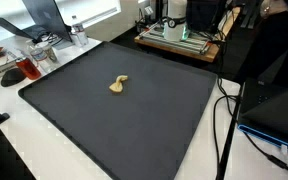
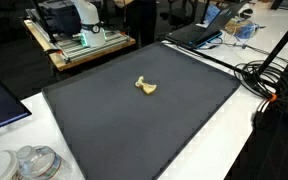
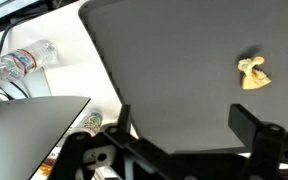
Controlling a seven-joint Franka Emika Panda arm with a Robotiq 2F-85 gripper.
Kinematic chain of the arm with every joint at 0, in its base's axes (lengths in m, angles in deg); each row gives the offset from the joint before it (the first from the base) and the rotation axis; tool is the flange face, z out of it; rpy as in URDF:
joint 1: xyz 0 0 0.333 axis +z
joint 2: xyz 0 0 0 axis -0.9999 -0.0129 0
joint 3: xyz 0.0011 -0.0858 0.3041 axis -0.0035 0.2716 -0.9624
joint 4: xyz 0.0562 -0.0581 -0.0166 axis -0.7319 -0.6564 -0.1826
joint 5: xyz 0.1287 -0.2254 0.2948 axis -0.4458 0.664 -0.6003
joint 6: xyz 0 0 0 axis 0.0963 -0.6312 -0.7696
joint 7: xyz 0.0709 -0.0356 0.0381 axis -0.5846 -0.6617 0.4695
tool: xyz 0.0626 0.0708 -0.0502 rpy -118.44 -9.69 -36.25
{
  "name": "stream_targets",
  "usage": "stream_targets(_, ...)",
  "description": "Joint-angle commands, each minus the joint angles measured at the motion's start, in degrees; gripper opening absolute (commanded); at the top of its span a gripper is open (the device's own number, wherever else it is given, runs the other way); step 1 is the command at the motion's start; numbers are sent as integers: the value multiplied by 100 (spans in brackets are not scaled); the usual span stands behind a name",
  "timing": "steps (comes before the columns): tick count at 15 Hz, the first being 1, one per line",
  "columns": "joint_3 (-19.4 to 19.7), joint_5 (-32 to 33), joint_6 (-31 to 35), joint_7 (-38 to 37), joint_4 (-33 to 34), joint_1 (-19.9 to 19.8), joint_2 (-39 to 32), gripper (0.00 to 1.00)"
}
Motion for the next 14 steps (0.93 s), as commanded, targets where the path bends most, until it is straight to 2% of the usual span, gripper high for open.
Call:
stream_targets(1, 49, 34, -27, -26, 17, 58, 1, 100)
stream_targets(6, -43, 83, 3, -40, 77, 103, -63, 100)
stream_targets(14, -1214, 265, -330, -327, 1064, 888, -685, 100)
